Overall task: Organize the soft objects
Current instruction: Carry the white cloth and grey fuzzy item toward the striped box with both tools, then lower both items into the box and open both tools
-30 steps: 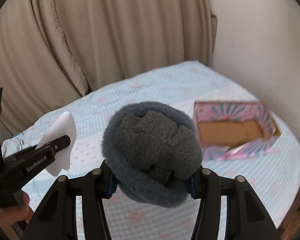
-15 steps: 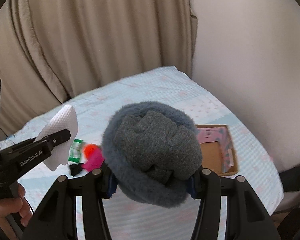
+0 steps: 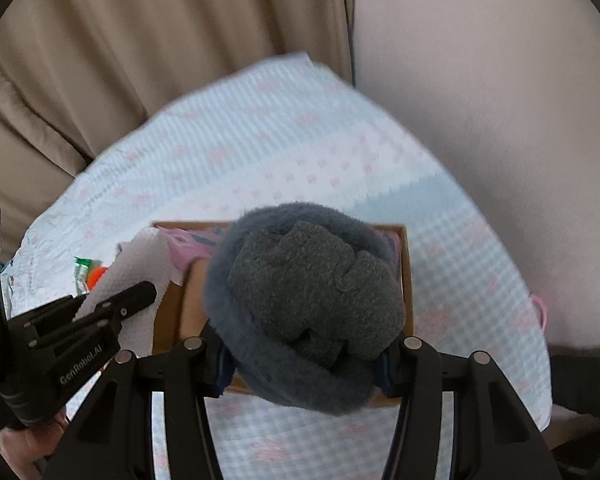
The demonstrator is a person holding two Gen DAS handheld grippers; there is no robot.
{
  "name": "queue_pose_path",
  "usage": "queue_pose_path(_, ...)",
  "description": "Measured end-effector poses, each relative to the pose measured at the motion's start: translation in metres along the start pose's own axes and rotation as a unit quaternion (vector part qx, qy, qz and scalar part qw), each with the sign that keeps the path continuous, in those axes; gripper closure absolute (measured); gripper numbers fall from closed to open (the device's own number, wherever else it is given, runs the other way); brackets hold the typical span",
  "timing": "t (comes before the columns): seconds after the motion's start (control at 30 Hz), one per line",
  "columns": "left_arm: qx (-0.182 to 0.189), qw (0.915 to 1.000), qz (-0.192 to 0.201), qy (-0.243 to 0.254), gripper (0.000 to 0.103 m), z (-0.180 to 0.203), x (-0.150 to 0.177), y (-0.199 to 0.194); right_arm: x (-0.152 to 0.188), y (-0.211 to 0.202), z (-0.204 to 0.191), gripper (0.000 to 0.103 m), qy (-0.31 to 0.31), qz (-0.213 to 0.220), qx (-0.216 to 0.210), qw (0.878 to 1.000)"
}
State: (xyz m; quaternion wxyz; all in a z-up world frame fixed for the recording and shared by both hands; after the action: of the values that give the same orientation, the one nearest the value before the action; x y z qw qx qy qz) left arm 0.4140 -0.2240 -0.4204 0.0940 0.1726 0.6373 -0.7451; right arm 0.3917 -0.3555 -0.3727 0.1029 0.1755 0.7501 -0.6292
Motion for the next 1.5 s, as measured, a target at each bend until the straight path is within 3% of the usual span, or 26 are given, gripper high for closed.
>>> queue_pose_path(0.3,-0.022,0.9934,-0.11,0.023,0.093,-0.006,-0.006,0.088,-0.002,0.106,0.02,0.053,0.027,-0.153,-0.013,0.988)
queue_pose_path(0.5,-0.045,0.9879,-0.143,0.039,0.091,-0.011,0.0,0.107,0.007,0.136,0.027,0.051,0.054,-0.202,-0.03,0.977)
queue_pose_path(0.53,-0.043,0.9873,-0.147,0.041,0.085,-0.011,0.0,0.107,0.006,0.138,0.026,0.05,0.055,-0.203,-0.037,0.977)
queue_pose_path(0.6,-0.053,0.9849,-0.157,0.051,0.038,-0.012,0.001,0.107,0.003,0.143,0.024,0.034,0.049,-0.204,-0.035,0.977)
queue_pose_path(0.63,-0.061,0.9838,-0.157,0.061,0.002,-0.013,0.002,0.106,0.001,0.144,0.022,0.03,0.043,-0.2,-0.032,0.978)
queue_pose_path(0.7,-0.061,0.9842,-0.15,0.073,0.0,-0.013,0.003,0.103,-0.003,0.144,0.016,0.014,0.045,-0.201,-0.053,0.977)
queue_pose_path(0.73,-0.058,0.9839,-0.15,0.078,0.0,-0.012,0.005,0.102,-0.003,0.144,0.014,0.012,0.047,-0.203,-0.059,0.976)
queue_pose_path(1.1,-0.044,0.9867,-0.134,0.08,0.0,-0.014,0.007,0.075,-0.021,0.13,0.016,0.012,0.059,-0.154,-0.047,0.985)
queue_pose_path(1.3,-0.034,0.9919,-0.094,0.078,0.0,-0.015,0.002,0.028,-0.03,0.084,0.011,0.012,0.043,-0.115,-0.032,0.992)
queue_pose_path(1.5,-0.03,0.9967,-0.03,0.07,0.0,-0.017,0.002,-0.057,-0.034,-0.002,-0.008,0.012,0.028,-0.047,-0.024,0.998)
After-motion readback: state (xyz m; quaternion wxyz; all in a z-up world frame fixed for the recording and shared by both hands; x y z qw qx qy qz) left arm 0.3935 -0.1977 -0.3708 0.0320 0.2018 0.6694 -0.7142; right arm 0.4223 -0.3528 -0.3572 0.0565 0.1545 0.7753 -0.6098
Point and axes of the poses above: each gripper's, at about its wrist camera, not at the fingertips, and y roughly the way its jaws point, z to its right, x to its underside, the point moved 8 cm from there along y, roughly the way its jaws point, and after that the axes turned 5 degrees about y, right-handed, at the moved point
